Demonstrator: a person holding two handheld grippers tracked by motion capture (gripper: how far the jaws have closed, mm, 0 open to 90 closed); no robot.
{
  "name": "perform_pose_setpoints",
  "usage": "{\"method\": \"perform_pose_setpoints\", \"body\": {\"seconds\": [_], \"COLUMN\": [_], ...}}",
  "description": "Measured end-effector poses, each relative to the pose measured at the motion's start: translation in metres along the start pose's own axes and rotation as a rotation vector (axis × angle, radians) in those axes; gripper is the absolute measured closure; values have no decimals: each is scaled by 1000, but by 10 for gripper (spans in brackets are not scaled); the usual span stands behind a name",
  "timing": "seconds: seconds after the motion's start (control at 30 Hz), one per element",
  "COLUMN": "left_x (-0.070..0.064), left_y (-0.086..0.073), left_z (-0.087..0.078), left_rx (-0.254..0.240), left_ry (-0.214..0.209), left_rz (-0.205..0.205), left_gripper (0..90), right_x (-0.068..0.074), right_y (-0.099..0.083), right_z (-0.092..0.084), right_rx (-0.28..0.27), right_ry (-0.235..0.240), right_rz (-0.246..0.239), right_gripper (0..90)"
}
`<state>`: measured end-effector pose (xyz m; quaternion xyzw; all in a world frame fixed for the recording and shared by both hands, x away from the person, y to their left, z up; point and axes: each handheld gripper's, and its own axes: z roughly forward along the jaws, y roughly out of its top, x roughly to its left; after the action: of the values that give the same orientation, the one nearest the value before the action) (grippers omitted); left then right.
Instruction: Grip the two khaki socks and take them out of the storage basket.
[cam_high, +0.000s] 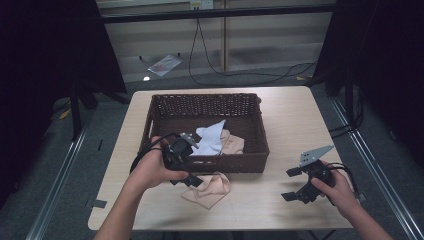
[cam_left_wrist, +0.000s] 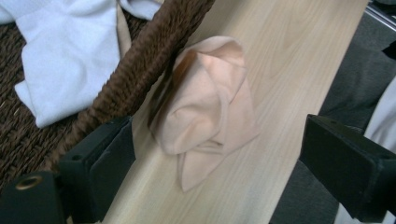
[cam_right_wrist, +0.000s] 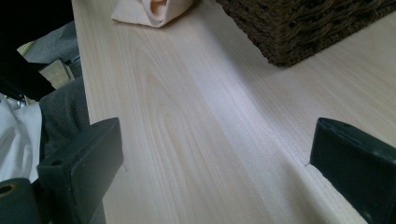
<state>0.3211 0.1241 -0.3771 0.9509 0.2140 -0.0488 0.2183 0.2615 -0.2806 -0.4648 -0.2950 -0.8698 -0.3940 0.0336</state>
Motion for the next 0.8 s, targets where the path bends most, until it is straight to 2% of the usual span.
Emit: {"method": "perform_pose_setpoints", "body": {"seconds": [0.1, 0.23, 0.5, 0.6, 0.63, 0.77, 0.8], "left_x": [0, -1, 1, 2, 1, 1, 0], "left_y": [-5, -12, -25, -29, -31, -36, -37], "left_z": [3, 10, 22, 27, 29, 37, 39], "left_rx": [-22, -27, -59, -59, -72, -68, -68], "left_ry": [8, 7, -15, -19, -22, -27, -31], "left_rz": [-7, -3, -14, -1, -10, 5, -3], "left_gripper": [91, 87, 79, 79, 79, 82, 81], "right_x": [0, 0, 0, 0, 0, 1, 1], "right_y": [0, 0, 0, 0, 0, 0, 0], "right_z": [1, 1, 0, 0, 0, 0, 0], "right_rx": [2, 1, 1, 1, 1, 2, 3], "right_ry": [0, 1, 2, 2, 2, 2, 3], "right_rz": [-2, -2, -2, -2, -2, -1, -1], "right_gripper": [19, 19, 19, 19, 19, 19, 19]}}
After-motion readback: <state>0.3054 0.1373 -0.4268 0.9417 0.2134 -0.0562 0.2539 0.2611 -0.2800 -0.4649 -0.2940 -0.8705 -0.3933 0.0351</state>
